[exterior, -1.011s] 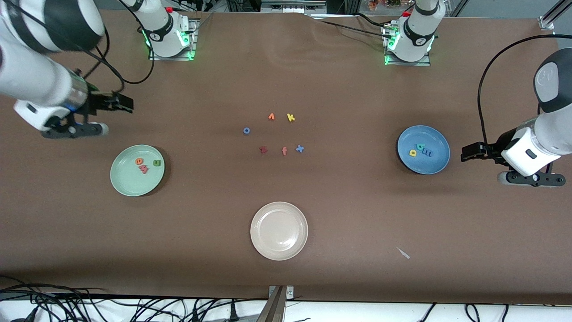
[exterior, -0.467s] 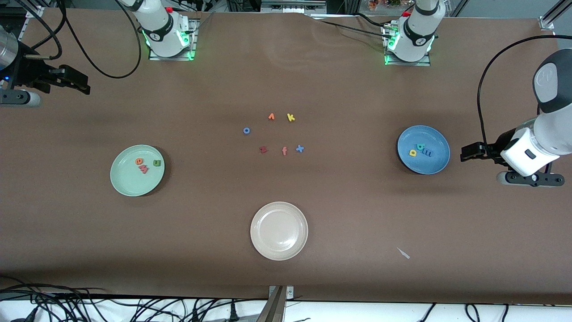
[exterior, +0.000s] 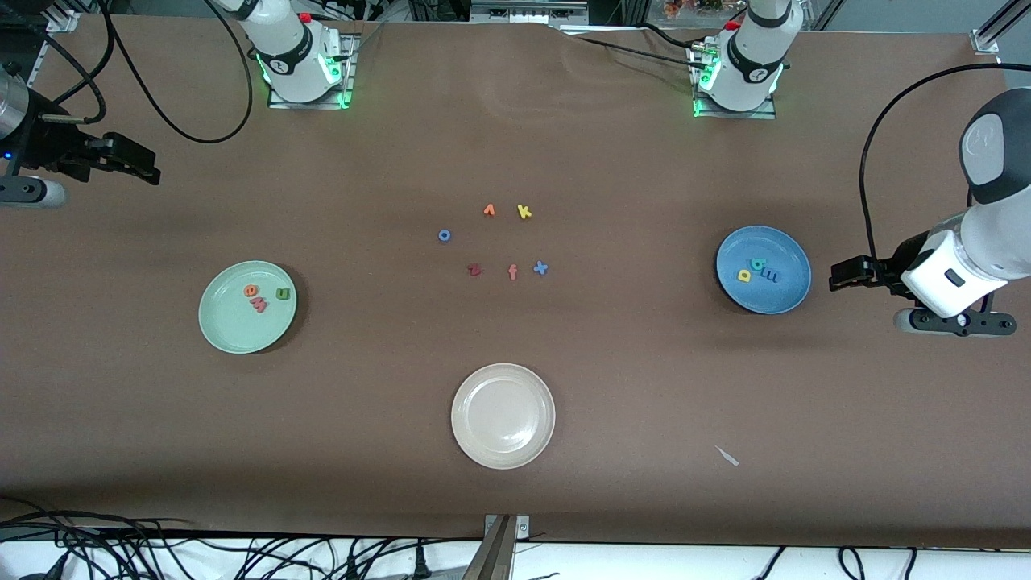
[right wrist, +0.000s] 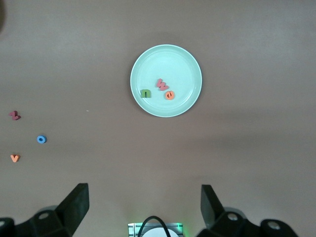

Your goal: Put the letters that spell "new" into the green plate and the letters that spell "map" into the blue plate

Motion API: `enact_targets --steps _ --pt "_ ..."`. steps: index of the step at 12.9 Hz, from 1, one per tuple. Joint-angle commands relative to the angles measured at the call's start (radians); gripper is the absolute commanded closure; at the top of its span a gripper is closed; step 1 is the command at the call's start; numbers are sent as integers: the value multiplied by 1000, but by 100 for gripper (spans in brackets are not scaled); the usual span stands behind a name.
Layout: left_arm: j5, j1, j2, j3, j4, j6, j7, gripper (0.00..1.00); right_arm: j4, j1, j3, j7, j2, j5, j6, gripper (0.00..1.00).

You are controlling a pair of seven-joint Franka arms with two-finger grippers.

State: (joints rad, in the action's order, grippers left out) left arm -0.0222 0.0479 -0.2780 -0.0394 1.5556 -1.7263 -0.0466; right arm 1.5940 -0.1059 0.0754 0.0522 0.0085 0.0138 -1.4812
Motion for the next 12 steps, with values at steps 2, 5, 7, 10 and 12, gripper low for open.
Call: enact_targets --steps 2,5,7,10,12 --pt "-2 -10 22 10 26 -15 -21 0 7 15 -8 -9 1 -8 -5 0" --pt "-2 -10 22 9 26 -15 -19 0 7 15 -8 -11 1 -8 -4 0" --pt "-2 -10 22 9 26 -15 -18 0 7 17 -5 -11 1 -8 -2 0" --pt "-2 -11 22 9 26 -15 -12 0 7 15 -5 -11 1 -8 -2 0" --pt "-2 -11 22 9 24 -15 -10 0 7 15 -5 -12 1 -8 -1 0"
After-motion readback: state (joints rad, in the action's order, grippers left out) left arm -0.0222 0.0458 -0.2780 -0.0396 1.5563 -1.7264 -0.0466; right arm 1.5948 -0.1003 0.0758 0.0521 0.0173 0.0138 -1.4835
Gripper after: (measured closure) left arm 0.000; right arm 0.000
